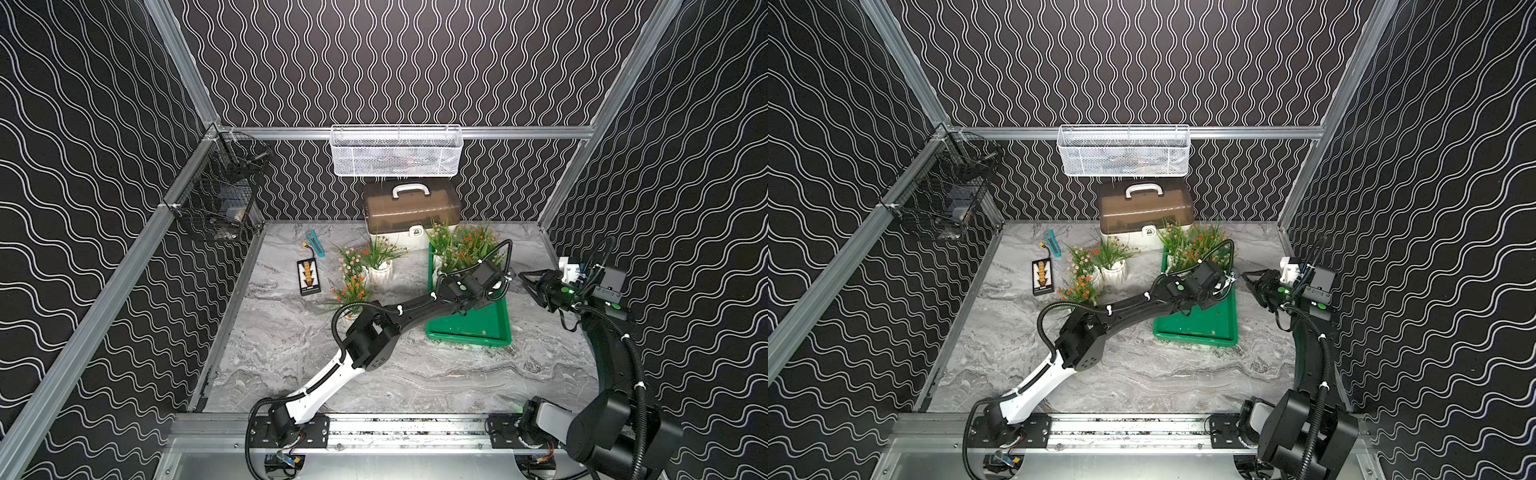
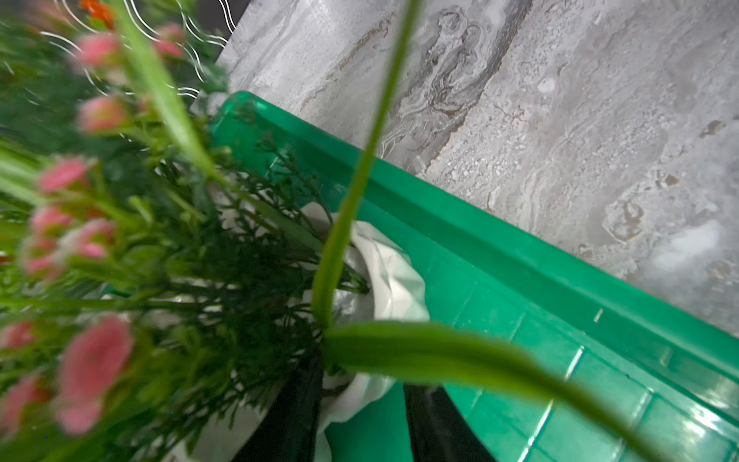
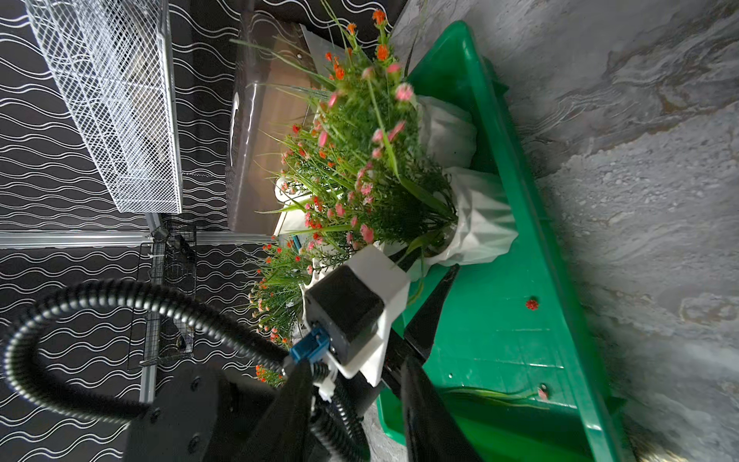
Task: Put the potted gypsophila into the storage box
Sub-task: Place the baby's breath potted plant at the storage box, then pick up the baby's breath potted plant from the center of the board.
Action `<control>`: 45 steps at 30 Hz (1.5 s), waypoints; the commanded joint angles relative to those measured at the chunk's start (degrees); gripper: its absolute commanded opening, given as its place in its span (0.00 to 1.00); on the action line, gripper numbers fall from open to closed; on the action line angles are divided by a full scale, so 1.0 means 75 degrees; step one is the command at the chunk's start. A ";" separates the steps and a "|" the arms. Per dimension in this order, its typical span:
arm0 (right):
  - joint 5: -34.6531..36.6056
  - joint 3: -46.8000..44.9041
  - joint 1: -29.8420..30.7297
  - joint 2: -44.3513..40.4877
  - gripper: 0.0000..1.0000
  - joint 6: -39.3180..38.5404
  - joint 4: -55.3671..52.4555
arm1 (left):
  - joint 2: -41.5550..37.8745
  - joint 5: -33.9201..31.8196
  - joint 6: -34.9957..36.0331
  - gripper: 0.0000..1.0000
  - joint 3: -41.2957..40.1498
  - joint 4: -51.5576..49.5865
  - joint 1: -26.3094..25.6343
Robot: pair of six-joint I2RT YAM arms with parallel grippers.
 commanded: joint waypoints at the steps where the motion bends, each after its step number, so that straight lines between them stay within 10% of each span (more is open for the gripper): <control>1: -0.0039 0.0003 -0.0004 -0.0022 0.39 0.0033 0.0163 | -0.0173 -0.0097 0.0188 0.40 -0.0111 0.0197 -0.0007; 22: 0.1013 -0.0015 0.0407 -0.0164 0.40 -0.0135 -0.0007 | -0.5433 0.1551 -0.1480 0.56 -0.5492 0.2520 -0.0019; 39: 0.2471 0.0644 0.4020 -0.0227 0.39 0.0140 -0.0149 | -1.0761 -0.1112 -0.3124 0.57 -1.0839 0.1430 0.0146; 45: 0.3267 0.1192 0.5477 0.0442 0.40 -0.0104 -0.0448 | -1.1853 -0.0861 -0.3824 0.58 -1.1734 0.1201 0.0713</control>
